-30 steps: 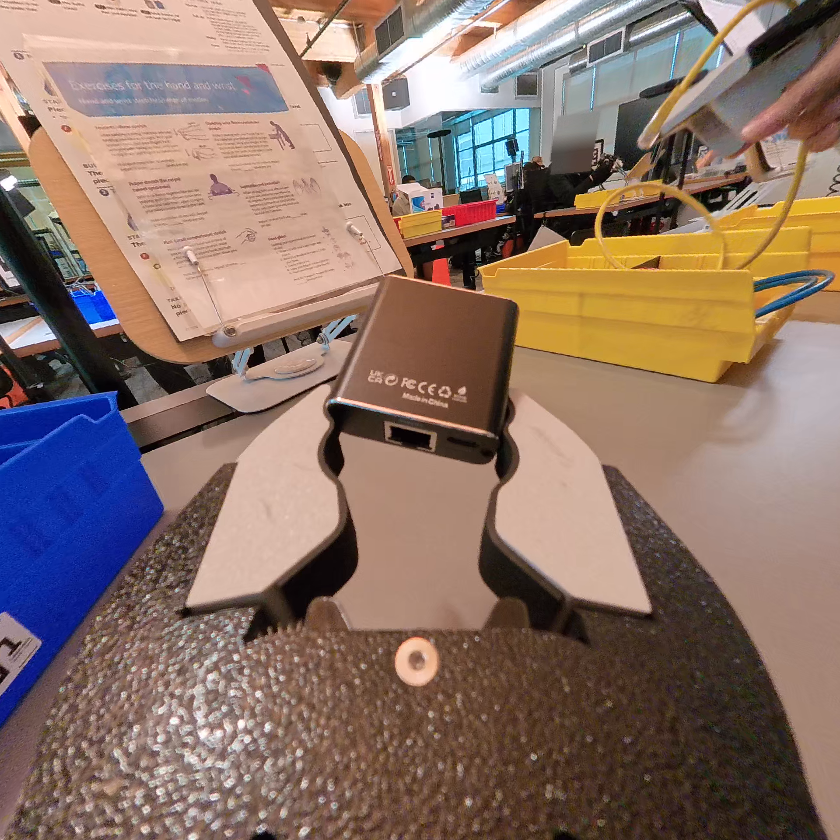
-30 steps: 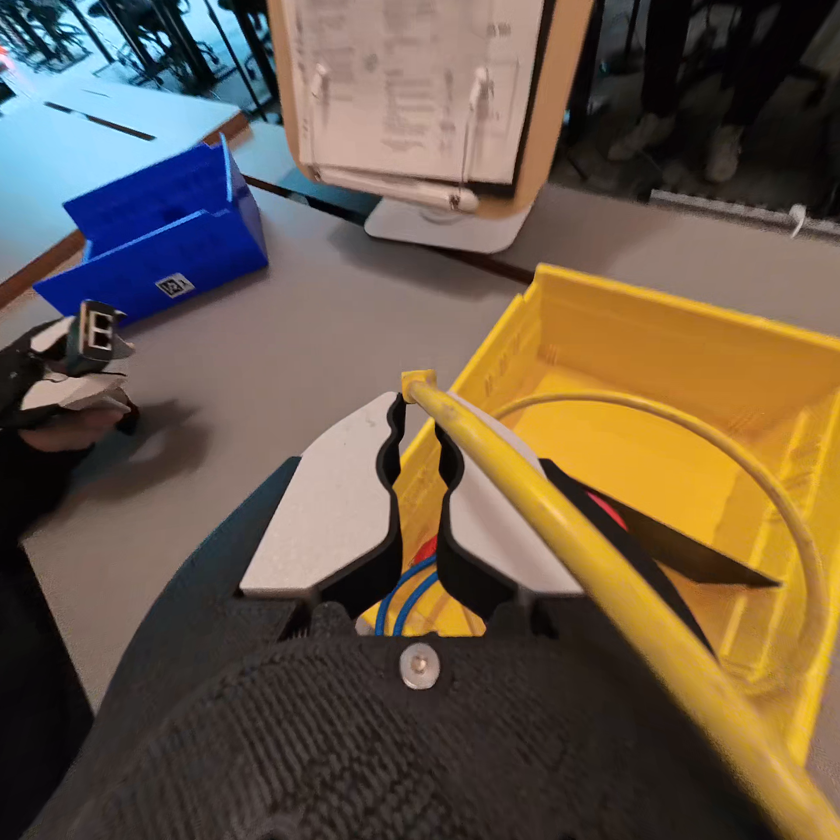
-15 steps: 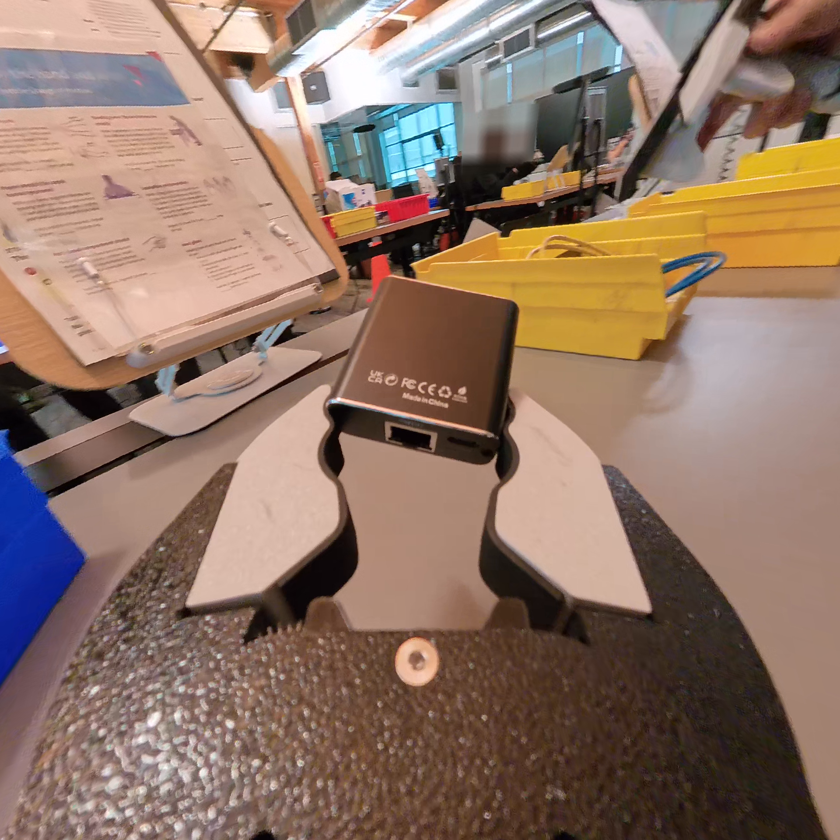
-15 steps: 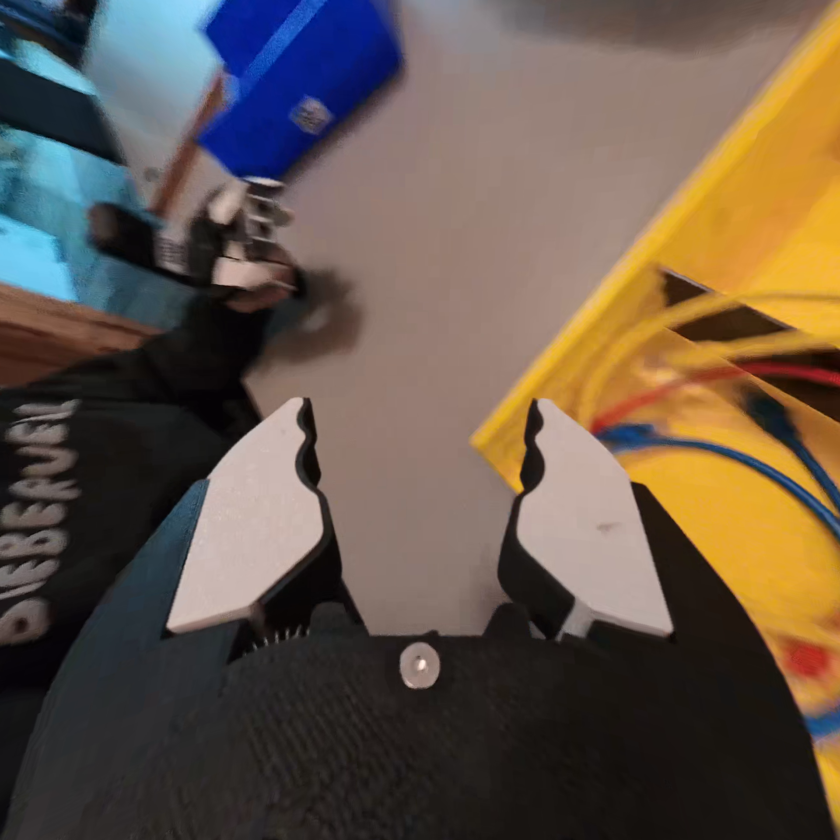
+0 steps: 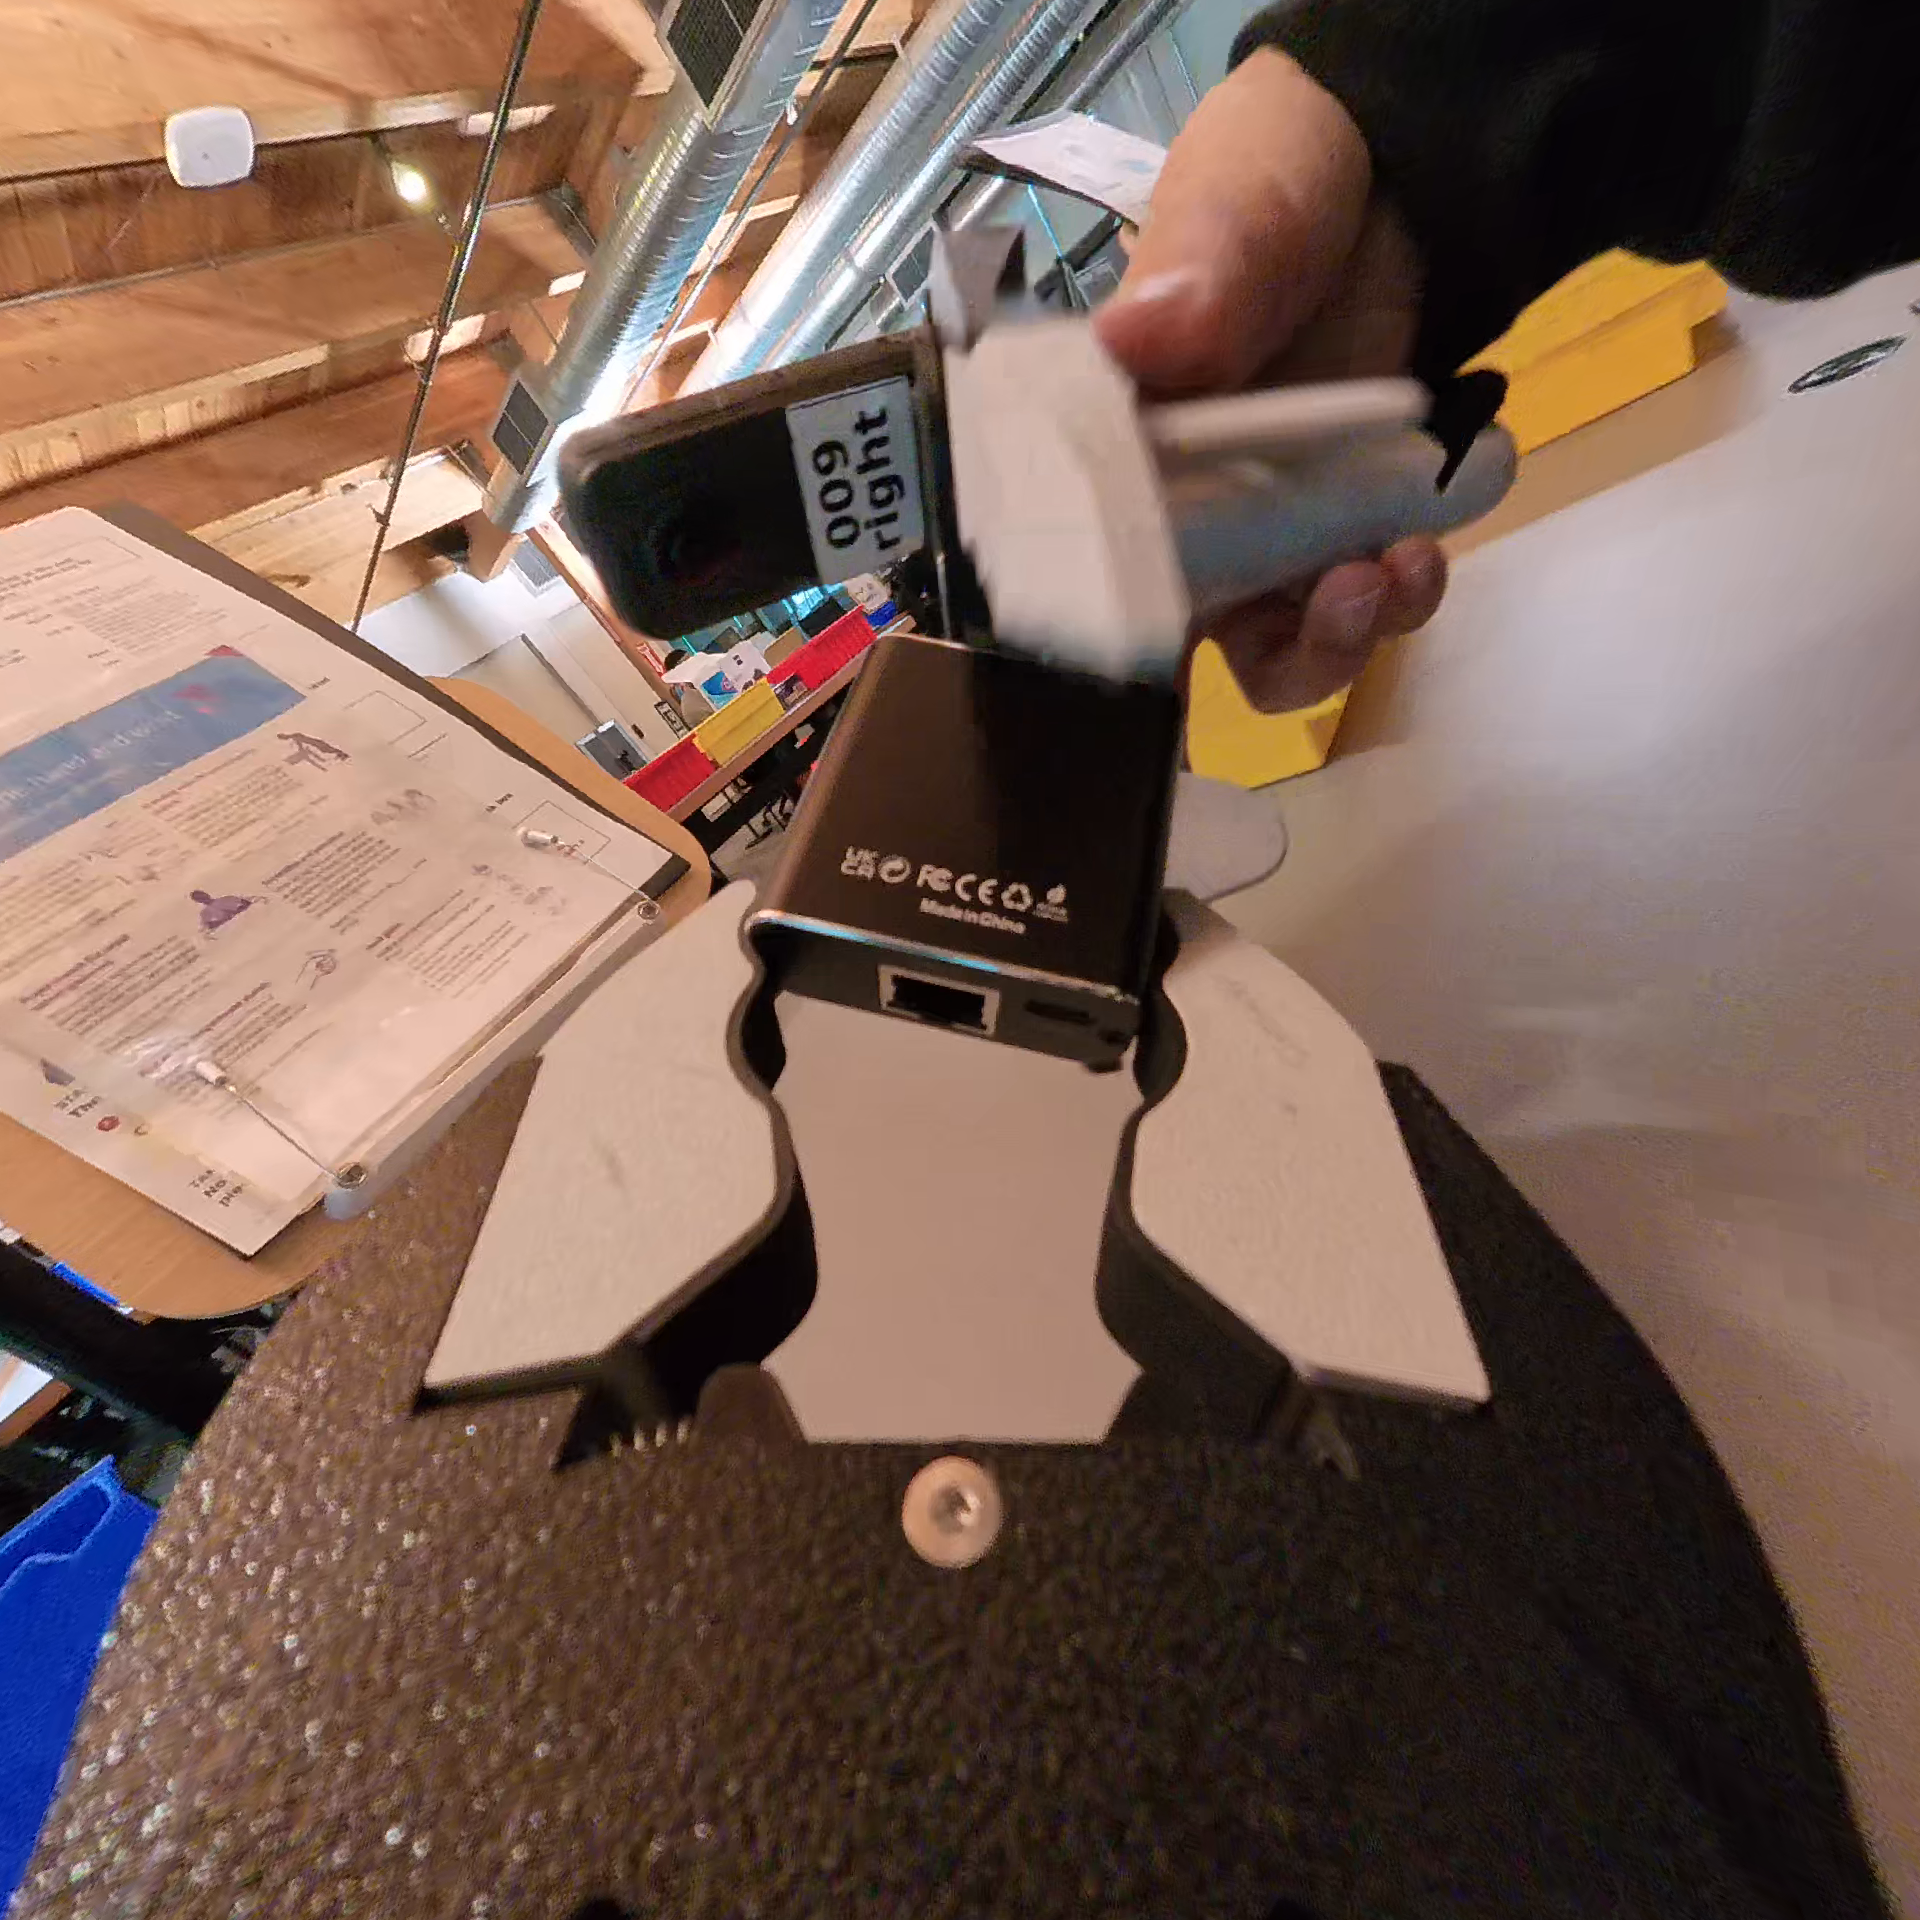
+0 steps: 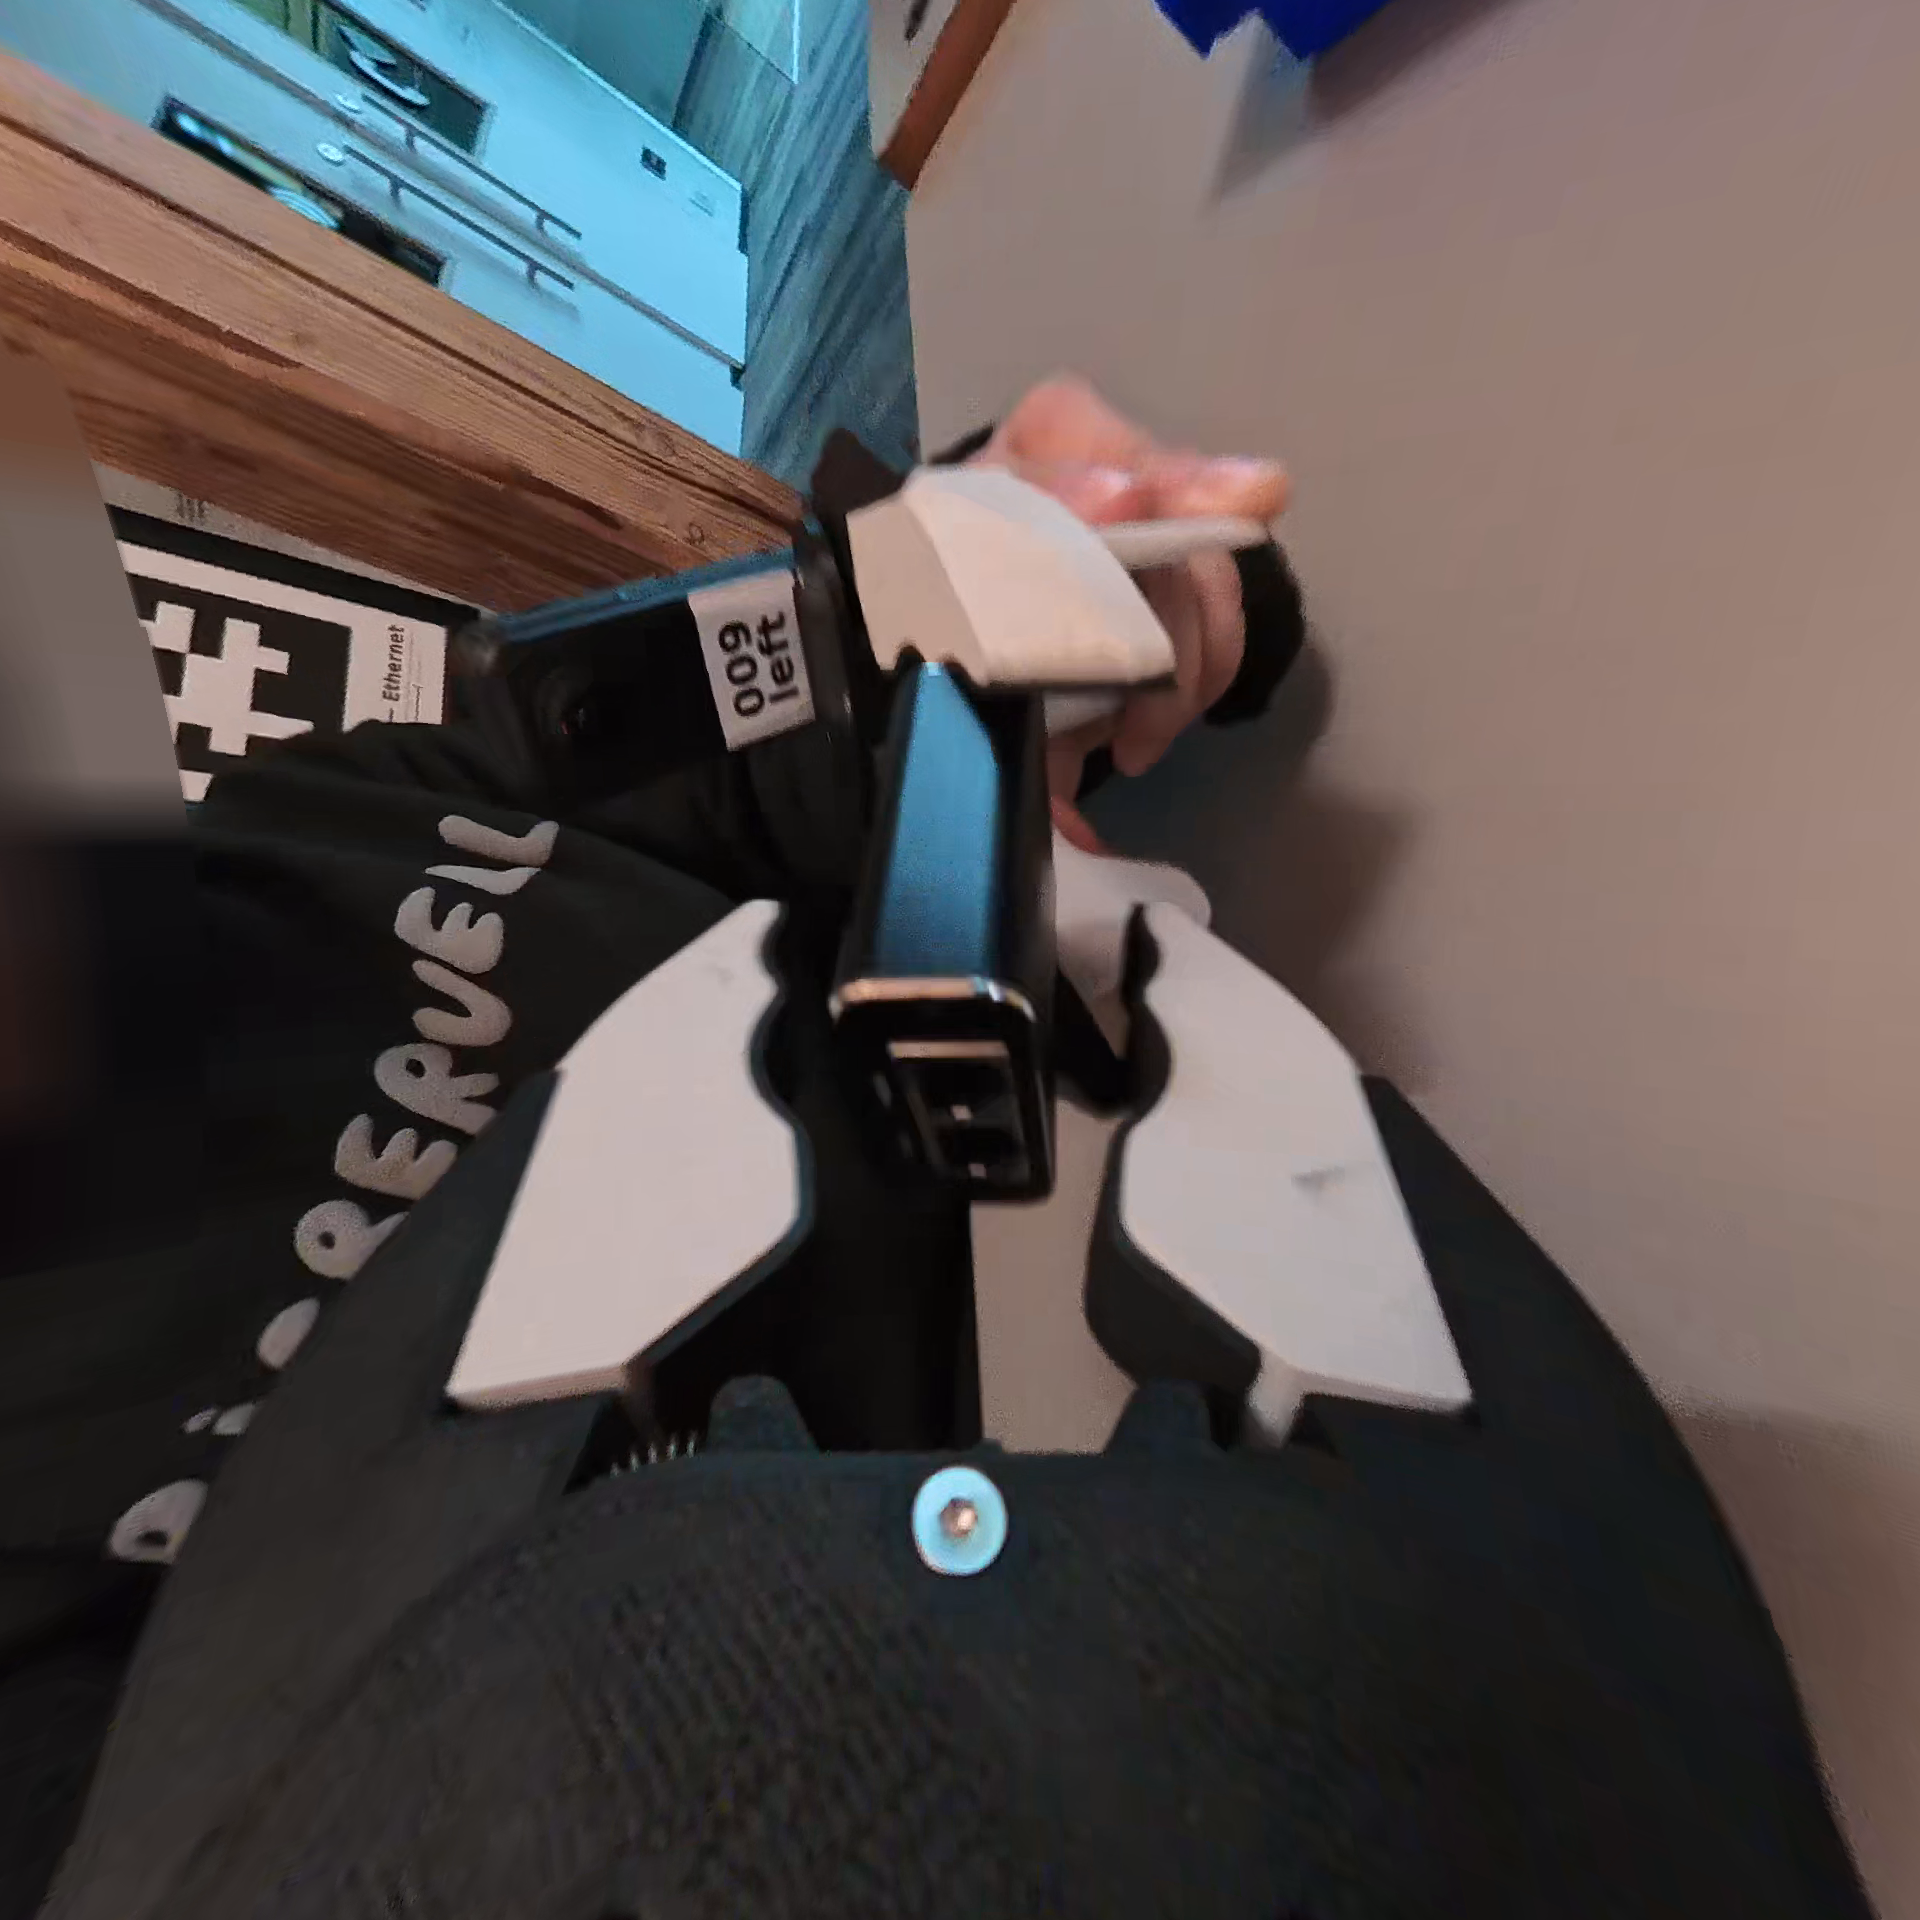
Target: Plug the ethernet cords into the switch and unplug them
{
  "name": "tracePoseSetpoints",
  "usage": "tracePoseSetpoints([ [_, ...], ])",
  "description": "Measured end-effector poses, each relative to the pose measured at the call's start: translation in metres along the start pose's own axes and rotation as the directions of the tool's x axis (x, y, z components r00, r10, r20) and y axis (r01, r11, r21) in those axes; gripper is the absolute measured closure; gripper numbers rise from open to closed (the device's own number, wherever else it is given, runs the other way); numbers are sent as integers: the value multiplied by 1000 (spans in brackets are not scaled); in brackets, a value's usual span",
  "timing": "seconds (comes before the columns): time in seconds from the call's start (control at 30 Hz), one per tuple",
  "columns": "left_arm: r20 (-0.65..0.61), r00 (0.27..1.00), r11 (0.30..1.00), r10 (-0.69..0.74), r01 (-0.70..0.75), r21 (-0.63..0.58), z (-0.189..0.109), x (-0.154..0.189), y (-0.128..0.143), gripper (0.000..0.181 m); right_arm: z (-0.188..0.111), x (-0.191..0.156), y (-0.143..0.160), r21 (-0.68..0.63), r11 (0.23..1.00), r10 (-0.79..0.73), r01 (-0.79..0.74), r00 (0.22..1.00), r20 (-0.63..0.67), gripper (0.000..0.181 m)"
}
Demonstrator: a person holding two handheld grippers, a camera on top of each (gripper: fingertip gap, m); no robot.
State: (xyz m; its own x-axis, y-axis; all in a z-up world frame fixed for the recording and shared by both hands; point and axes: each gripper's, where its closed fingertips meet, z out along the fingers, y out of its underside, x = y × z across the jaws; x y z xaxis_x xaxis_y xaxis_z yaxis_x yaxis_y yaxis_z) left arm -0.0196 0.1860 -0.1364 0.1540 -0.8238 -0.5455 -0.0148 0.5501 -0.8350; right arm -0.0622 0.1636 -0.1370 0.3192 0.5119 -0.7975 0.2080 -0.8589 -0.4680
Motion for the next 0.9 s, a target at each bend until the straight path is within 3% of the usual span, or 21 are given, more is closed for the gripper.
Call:
tracePoseSetpoints([
  [0.07, 28, 1000, 1000, 11, -11, -12, -1, -5, 2, 116, 1, 4, -8, -14, 997, -80, 80, 996, -24, 155],
  [0.2, 51, 999, 997, -19, 23, -74, 1, -9, 17, 115, -2, 24, -9, -116, 985, -144, 128, 979, -145, 155],
  [0.27, 60, 994, 992, -94, 99, -77, 0, -11, 20, 115, -24, 40, -15, -151, 977, -189, 153, 945, -266, 155],
  [0.4, 97, 969, 970, -229, 236, -59, -5, -25, 21, 110, -136, 91, -42, -195, 971, -236, 141, 720, -653, 156],
  [0.47, 108, 957, 961, -269, 275, -44, -7, -30, 21, 111, -214, 115, -53, -181, 979, -201, 89, 514, -834, 155],
  [0.53, 114, 951, 955, -287, 294, -48, -7, -33, 22, 115, -284, 131, -56, -151, 988, -154, 33, 336, -929, 156],
  [0.63, 99, 950, 951, -295, 302, -66, -5, -30, 24, 117, -358, 168, -35, -180, 976, -162, -120, 143, -976, 156],
  [0.73, 77, 952, 947, -297, 304, -104, -2, -25, 27, 117, -380, 205, 1, -174, 940, -146, -295, 113, -983, 155],
  [0.8, 69, 955, 946, -287, 294, -137, -1, -22, 30, 118, -382, 221, 2, -187, 944, -175, -271, 67, -982, 155],
  [0.9, 62, 960, 942, -274, 281, -182, 1, -17, 36, 119, -368, 238, 3, -208, 949, -188, -236, 106, -976, 154],
])
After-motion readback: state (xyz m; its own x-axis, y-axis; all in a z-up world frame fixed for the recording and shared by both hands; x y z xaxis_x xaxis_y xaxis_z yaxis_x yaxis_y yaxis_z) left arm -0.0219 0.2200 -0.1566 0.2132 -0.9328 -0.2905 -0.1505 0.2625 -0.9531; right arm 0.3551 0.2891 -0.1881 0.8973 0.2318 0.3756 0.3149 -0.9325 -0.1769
